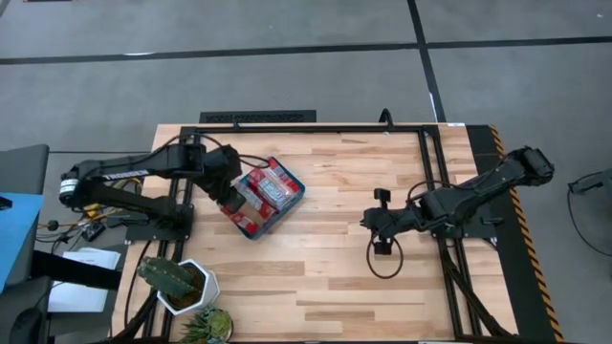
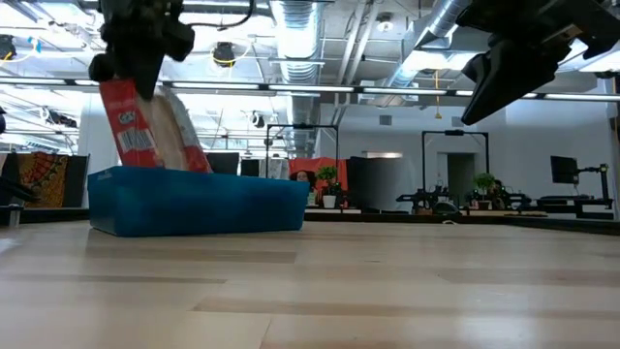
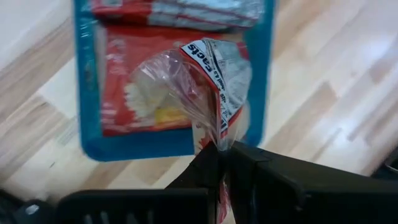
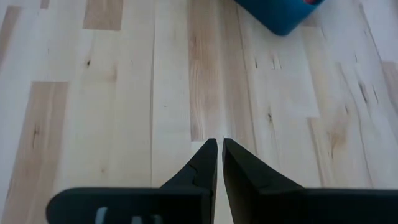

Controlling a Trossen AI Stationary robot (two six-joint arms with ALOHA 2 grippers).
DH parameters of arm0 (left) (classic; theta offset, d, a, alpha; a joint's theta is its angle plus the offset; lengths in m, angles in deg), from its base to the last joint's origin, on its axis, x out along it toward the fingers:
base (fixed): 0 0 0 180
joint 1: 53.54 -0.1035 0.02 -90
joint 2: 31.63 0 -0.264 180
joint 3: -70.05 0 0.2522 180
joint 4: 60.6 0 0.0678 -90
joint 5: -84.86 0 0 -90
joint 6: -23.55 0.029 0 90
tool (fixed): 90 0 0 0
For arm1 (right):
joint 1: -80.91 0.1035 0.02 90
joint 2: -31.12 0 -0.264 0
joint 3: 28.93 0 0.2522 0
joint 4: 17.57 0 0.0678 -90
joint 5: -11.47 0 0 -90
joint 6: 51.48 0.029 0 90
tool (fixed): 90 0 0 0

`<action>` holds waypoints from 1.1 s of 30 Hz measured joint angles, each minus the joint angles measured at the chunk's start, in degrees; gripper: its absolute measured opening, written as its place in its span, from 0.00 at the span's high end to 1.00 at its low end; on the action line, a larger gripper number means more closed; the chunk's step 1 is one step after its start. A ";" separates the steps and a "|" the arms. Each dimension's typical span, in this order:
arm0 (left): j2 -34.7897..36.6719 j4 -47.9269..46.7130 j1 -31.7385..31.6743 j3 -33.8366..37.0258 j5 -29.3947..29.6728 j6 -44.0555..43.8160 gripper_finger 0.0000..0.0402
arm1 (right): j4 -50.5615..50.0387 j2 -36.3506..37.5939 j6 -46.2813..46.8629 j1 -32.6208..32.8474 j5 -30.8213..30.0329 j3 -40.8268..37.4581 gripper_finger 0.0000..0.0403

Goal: Sort popcorn bags into baskets
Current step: Put the red popcorn bag into the blue bin, then return to Home Position

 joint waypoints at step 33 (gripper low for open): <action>0.01 -1.61 -6.53 -8.51 11.93 2.37 0.37 | -7.31 4.52 -4.38 1.08 4.87 6.72 0.87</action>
